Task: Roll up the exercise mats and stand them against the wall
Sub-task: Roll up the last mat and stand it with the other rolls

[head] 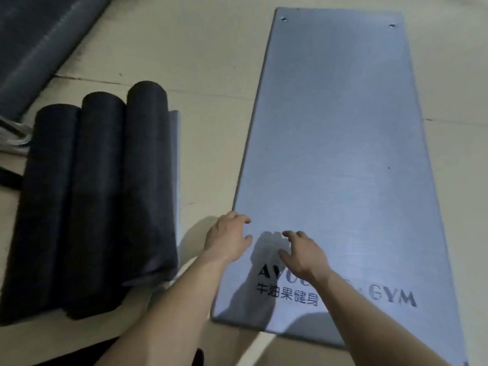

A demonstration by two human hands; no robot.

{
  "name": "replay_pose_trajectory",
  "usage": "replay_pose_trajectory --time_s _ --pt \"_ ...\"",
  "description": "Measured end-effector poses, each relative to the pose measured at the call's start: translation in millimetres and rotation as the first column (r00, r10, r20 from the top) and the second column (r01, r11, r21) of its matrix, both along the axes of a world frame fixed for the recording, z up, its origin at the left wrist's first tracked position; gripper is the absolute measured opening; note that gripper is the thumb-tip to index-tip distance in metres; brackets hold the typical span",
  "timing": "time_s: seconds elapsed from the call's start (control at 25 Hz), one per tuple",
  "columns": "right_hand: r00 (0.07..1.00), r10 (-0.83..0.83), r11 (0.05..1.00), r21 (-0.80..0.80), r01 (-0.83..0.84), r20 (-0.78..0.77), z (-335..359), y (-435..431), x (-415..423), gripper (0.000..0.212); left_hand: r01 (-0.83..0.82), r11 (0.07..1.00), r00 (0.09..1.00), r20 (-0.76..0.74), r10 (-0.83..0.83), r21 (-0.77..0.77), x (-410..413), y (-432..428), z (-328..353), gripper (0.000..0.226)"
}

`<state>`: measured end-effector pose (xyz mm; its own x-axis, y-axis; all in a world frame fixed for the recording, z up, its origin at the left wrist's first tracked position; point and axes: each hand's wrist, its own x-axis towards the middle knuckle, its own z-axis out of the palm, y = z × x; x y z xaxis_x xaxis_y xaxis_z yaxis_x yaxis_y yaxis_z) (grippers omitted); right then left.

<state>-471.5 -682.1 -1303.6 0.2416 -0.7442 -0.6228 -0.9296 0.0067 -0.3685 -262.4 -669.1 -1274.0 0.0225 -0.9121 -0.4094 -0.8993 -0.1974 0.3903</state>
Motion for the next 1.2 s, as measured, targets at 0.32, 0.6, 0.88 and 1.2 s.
replay_pose_trajectory --time_s 0.32,0.6,0.88,1.2 --pt "0.918 0.242 0.970 0.082 -0.228 -0.314 -47 127 -173 0.119 0.556 0.710 0.673 0.268 -0.690 0.431 -161 105 -78 0.122" --pt "0.930 0.308 0.951 0.101 -0.293 -0.202 -22 100 -188 0.069 0.671 0.577 0.569 0.175 -0.803 0.465 -158 91 -41 0.081" --pt "0.970 0.095 0.922 -0.347 -0.170 -0.222 41 39 -197 0.022 0.508 0.857 0.805 0.310 -0.506 0.081 -143 38 -6 0.025" --pt "0.943 -0.014 0.804 -0.565 -0.186 -0.331 -39 69 -176 0.023 0.545 0.764 0.824 0.391 -0.410 -0.347 -145 54 -80 0.035"
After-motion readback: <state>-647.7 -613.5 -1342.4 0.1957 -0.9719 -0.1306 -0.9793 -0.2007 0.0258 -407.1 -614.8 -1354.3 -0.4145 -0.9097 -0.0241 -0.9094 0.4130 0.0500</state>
